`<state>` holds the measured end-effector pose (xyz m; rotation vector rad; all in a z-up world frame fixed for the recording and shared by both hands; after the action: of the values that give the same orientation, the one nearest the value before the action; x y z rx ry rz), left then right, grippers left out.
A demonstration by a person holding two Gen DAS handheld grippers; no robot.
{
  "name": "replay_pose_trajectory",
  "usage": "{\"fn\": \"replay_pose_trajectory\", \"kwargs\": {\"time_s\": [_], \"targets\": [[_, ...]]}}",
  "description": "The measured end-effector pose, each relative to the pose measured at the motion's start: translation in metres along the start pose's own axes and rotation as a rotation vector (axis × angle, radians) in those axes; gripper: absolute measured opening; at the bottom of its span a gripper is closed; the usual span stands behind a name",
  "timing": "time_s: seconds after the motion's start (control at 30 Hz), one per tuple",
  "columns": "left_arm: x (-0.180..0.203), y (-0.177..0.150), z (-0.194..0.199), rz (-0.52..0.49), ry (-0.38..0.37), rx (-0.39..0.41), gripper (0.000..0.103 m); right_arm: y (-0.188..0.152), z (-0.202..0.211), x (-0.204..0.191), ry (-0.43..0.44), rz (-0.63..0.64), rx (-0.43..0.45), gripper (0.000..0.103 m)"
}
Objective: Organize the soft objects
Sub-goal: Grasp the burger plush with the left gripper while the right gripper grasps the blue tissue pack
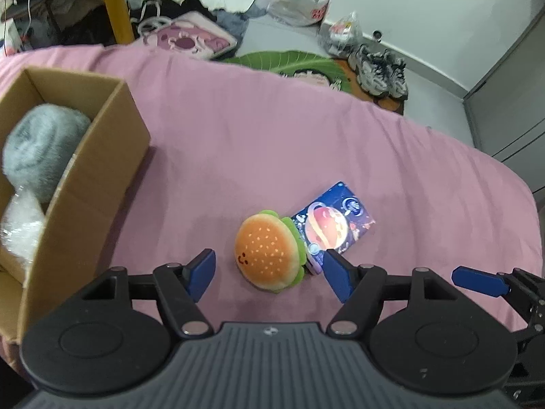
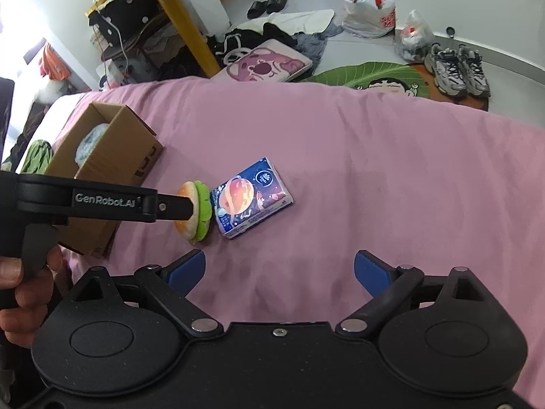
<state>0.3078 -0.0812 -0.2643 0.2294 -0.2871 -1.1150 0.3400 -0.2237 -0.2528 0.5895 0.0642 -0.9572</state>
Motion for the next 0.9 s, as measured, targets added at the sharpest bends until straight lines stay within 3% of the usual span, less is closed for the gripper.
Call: {"fn": "replay_pose_trajectory", "kwargs": {"time_s": [0.23, 0.37, 0.47, 0.9], "targets": [[-0.008, 0.003, -0.029, 0.041, -0.022, -0.073, 0.066, 0.006, -0.016, 0.0, 0.005, 0.054, -0.037, 0.092], [-0.01, 0.0, -0.041, 0.082, -0.053, -0.117, 0.044, 0.01, -0.023, -0.002, 0.003, 0.089, -0.051, 0.092], [-0.01, 0.002, -0.041, 0.087, -0.069, -0.106, 0.038, 0.013, -0.029, -0.004, 0.002, 0.105, -0.055, 0.092], [-0.027, 0.01, -0.021, 0.108, -0.056, -0.099, 0.037, 0.017, -0.049, -0.026, -0.03, 0.207, -0.062, 0.094]]}}
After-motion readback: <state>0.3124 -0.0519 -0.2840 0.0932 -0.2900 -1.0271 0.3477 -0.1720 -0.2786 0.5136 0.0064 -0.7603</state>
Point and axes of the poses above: each gripper's, at about its wrist camera, not at the fingertips, and z roughly against the way its jaws point, x to its right, y to its top, the point moved 9 cm from there along -z, roughly the way its jaws point, and after that the axes turned 1 degree about y, right-handed, at the moved point
